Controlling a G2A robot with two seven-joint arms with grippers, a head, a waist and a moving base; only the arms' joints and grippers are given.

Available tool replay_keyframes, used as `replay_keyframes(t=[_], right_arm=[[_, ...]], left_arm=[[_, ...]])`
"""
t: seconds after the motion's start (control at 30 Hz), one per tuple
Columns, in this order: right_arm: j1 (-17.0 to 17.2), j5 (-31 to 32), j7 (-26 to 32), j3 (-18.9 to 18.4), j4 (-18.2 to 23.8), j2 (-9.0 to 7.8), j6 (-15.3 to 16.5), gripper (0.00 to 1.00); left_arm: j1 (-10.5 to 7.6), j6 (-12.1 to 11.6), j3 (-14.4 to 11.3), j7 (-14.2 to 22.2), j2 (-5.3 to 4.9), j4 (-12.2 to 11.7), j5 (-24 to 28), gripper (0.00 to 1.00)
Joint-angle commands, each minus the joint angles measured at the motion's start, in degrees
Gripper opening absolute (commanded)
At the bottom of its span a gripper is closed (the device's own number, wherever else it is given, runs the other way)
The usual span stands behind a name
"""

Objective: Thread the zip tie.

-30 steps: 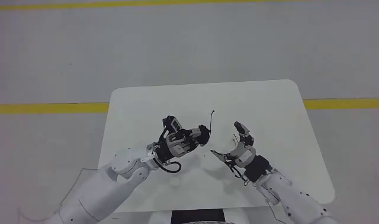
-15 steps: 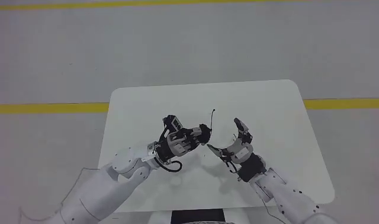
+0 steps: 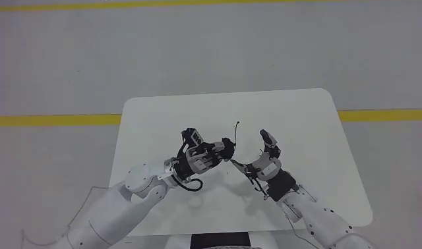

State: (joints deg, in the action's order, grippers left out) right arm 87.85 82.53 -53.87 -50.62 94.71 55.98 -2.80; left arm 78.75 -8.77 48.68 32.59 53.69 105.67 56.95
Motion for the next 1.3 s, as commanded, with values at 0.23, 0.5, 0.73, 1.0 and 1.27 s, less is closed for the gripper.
replay_keyframes(t=[0.23, 0.5, 0.73, 1.0, 1.27], right_arm=[[-0.1, -0.2, 0.7, 0.0, 0.6, 0.64, 0.7, 1.0], [-1.2, 0.4, 0.2, 0.7, -0.7, 1.81, 1.6, 0.45], [-1.6, 0.5, -0.8, 1.3, -2.0, 2.83, 1.6, 0.35], [-2.0, 1.6, -1.3, 1.6, -3.2, 3.78, 1.9, 0.23], [-2.1, 2.2, -1.7, 1.3, -3.8, 4.45, 2.7, 0.23]], left_arm=[[0.0, 0.0, 0.0, 0.0, 0.0, 0.0, 0.0, 0.0], [0.0, 0.0, 0.0, 0.0, 0.0, 0.0, 0.0, 0.0], [0.0, 0.0, 0.0, 0.0, 0.0, 0.0, 0.0, 0.0], [0.0, 0.0, 0.0, 0.0, 0.0, 0.0, 0.0, 0.0], [0.0, 0.0, 0.0, 0.0, 0.0, 0.0, 0.0, 0.0]])
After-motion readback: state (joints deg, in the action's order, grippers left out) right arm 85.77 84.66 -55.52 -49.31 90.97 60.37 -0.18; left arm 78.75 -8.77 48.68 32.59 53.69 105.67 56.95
